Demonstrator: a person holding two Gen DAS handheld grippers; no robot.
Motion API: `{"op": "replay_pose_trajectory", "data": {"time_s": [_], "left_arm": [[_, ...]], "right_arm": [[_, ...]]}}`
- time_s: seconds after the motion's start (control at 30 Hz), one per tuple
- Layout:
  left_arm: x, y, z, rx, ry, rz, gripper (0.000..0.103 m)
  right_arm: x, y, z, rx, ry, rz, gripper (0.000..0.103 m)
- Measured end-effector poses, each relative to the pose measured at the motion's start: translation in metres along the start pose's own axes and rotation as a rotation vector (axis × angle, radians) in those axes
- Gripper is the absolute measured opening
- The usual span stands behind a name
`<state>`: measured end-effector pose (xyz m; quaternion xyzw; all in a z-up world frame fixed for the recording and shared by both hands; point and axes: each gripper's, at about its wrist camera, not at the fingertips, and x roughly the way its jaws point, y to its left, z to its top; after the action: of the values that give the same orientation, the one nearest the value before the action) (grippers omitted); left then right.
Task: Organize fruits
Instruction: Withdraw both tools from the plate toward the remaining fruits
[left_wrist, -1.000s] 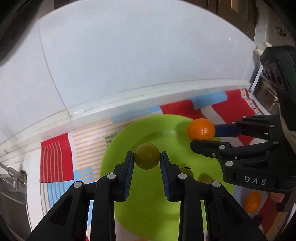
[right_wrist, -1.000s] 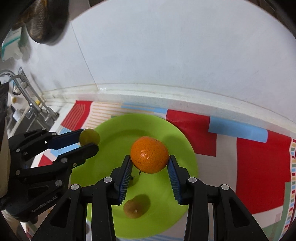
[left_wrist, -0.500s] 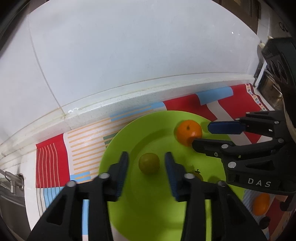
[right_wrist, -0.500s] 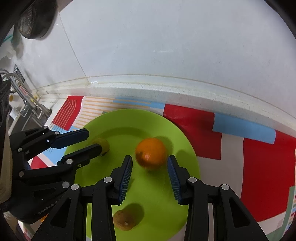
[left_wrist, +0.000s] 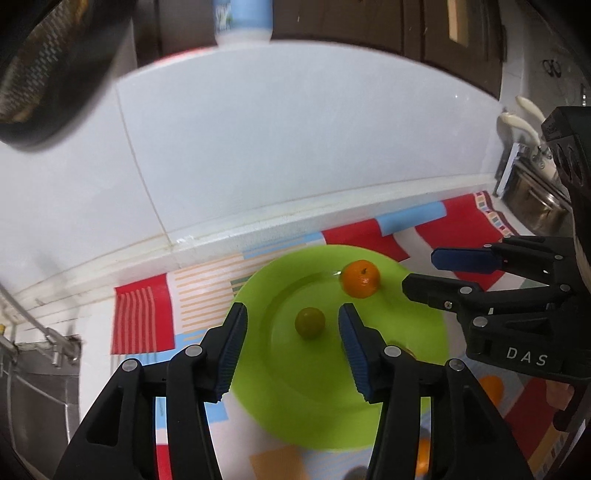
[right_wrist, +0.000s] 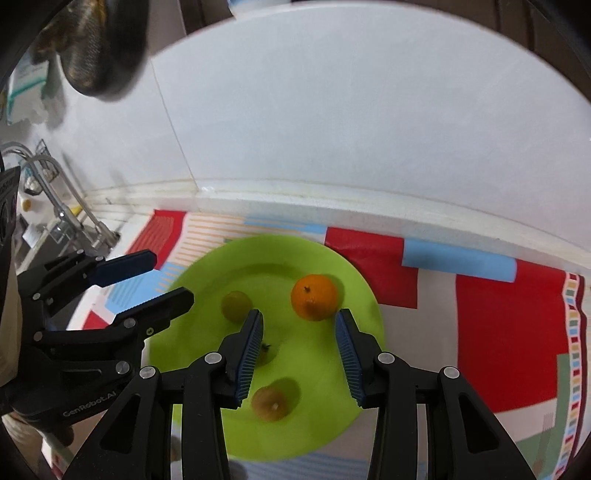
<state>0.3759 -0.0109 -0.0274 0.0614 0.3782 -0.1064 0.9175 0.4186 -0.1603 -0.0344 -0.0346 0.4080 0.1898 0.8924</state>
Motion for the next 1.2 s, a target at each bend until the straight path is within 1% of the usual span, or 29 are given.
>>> {"op": "replay_pose_trajectory", "data": {"time_s": [0.17,0.43,0.47,0.5,0.57,0.77,0.87,1.2], "left_arm": [[-0.036,-0.006,-0.006,-0.010,-0.053,-0.007,0.054],[-0.091,-0.021,-0.020,0.003,-0.142,-0.007,0.059],[-0.097,-0.024,-0.022,0.004,-0.152,-0.005,0.060],[-0.103,-0.026,-0.024,0.005,-0.161,-0.005,0.060],[-0.112,-0.029,-0.029,-0.001,-0.174,-0.007,0.061],[-0.130,-0.041,-0.045,-0.008,-0.184,-0.028,0.063],[-0.136,-0.048,-0.053,-0.009,-0.188,-0.041,0.064],[-0.146,-0.072,-0.081,0.044,-0.189,-0.074,0.066]], "right_arm": [[-0.039,0.011,-0.009,-0.010,-0.073,-0.020,0.042],[-0.089,0.023,-0.032,-0.001,-0.153,-0.021,0.042],[-0.095,0.024,-0.035,0.001,-0.161,-0.021,0.044],[-0.100,0.025,-0.038,0.004,-0.170,-0.021,0.049],[-0.112,0.027,-0.046,0.008,-0.194,-0.031,0.051],[-0.137,0.031,-0.065,0.004,-0.243,-0.056,0.051],[-0.149,0.032,-0.075,0.004,-0.267,-0.072,0.055],[-0.174,0.034,-0.109,-0.014,-0.308,-0.132,0.055]]}}
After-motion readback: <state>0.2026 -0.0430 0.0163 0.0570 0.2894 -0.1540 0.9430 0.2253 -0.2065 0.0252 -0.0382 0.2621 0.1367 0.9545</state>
